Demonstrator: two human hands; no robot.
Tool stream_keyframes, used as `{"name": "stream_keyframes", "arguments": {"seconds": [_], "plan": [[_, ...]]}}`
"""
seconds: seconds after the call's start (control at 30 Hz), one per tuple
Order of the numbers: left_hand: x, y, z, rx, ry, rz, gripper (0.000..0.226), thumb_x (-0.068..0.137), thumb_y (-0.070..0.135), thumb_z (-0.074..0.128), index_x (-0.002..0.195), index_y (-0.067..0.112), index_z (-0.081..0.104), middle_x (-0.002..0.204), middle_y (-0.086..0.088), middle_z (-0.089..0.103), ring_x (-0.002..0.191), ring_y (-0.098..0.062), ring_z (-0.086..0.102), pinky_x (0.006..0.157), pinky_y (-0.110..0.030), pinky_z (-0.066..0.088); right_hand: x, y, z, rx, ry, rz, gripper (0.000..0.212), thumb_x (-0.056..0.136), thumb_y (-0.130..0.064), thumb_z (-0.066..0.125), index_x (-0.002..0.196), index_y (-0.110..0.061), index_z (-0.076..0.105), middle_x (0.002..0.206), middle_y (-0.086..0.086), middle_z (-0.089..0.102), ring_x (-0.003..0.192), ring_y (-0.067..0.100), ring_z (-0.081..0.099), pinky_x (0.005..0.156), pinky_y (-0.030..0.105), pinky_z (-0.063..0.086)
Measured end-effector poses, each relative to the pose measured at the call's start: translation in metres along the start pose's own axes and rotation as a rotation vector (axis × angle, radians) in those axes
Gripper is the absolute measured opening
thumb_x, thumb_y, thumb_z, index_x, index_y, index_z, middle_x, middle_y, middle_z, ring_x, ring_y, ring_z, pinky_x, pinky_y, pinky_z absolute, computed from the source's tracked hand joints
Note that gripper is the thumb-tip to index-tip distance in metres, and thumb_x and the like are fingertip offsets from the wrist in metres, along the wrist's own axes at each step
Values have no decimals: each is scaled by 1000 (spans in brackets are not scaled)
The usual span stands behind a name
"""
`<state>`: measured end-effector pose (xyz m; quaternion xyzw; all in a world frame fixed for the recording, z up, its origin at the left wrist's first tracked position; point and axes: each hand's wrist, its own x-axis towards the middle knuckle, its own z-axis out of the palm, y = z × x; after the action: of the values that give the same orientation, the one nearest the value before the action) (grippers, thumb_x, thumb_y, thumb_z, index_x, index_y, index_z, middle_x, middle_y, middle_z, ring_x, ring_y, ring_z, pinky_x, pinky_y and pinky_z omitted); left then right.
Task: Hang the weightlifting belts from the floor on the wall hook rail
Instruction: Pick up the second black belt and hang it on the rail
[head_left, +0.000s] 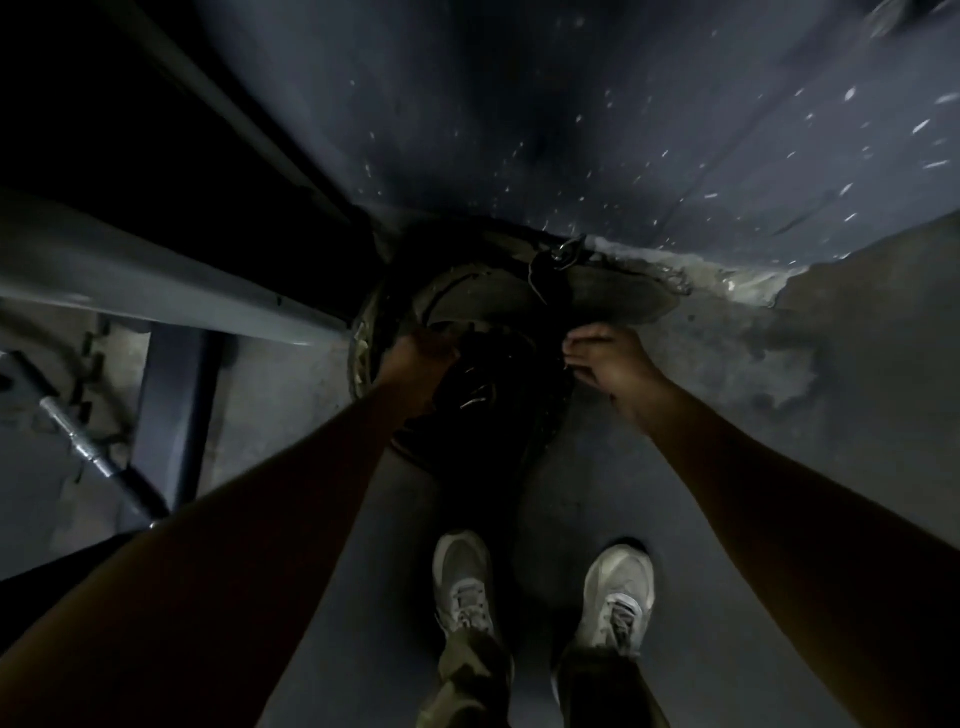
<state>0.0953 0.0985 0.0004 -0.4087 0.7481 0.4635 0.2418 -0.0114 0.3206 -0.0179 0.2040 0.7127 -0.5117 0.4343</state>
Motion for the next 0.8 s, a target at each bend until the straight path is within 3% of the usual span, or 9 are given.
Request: {"name": "stream_keyframes", "arguments": {"seconds": [0.03, 0.1, 0.13, 0.2, 0.3, 0.5, 0.63, 0.7, 0.8], "plan": [[12, -11, -3, 52, 59, -23, 54, 97, 35, 64, 144, 11, 52, 136, -16, 61, 116, -32, 61, 89, -34, 56, 10, 4, 8, -13, -30, 1, 28, 103, -6, 59, 130, -1, 61, 114, 11, 64, 106, 23, 61, 81, 29, 50], [31, -37, -9, 167, 256, -122, 77, 89, 48, 71, 149, 10, 42, 145, -19, 50, 131, -37, 51, 106, -42, 47, 27, 14, 22, -47, -81, 11, 28, 104, -11, 59, 131, -4, 61, 119, 10, 65, 110, 22, 61, 84, 30, 50], [36, -51, -11, 184, 342, -171, 82, 85, 48, 76, 147, 8, 41, 147, -21, 46, 134, -40, 45, 110, -46, 42, 34, 20, 29, -68, -100, 12, 28, 104, -12, 60, 130, -5, 62, 119, 9, 65, 111, 21, 62, 85, 30, 51], [46, -78, -14, 97, 420, -229, 70, 86, 31, 74, 142, 3, 41, 145, -26, 44, 133, -46, 44, 109, -52, 42, 43, 31, 42, -95, -139, 18, 27, 103, -13, 60, 130, -7, 62, 121, 8, 66, 112, 21, 63, 80, 27, 52], [54, -108, -10, -96, 408, -321, 49, 95, 13, 56, 140, -1, 41, 142, -31, 48, 126, -47, 52, 103, -57, 48, 51, 46, 60, -79, -173, 7, 20, 103, -15, 62, 123, -12, 64, 119, 6, 68, 107, 19, 67, 77, 24, 53], [70, -142, -17, -56, 400, -295, 35, 95, 7, 60, 129, 0, 61, 124, -25, 67, 109, -40, 67, 88, -44, 58, 57, 58, 90, -130, -172, -159, 13, 100, -17, 65, 112, -13, 69, 97, 0, 70, 83, 9, 67, 71, 21, 56], [55, -132, -25, 285, 421, -124, 15, 91, -1, 58, 88, -5, 72, 92, -25, 74, 89, -41, 71, 67, -37, 48, 48, 46, 109, -180, -205, -275, 4, 100, -16, 65, 102, -19, 67, 87, -2, 71, 70, 7, 66, 62, 20, 53], [43, -123, -22, 358, 405, -80, 18, 90, -3, 56, 80, -5, 71, 86, -24, 74, 85, -41, 71, 66, -37, 49, 40, 35, 122, -163, -274, -259, 4, 100, -16, 65, 98, -19, 67, 87, 0, 72, 72, 9, 68, 65, 20, 55], [45, -124, -29, 282, 338, -143, 16, 91, 4, 62, 85, -5, 73, 95, -23, 75, 93, -39, 71, 77, -40, 56, 28, 21, 141, -159, -348, -226, 2, 99, -17, 67, 97, -16, 68, 93, 5, 73, 83, 14, 70, 73, 24, 56]]}}
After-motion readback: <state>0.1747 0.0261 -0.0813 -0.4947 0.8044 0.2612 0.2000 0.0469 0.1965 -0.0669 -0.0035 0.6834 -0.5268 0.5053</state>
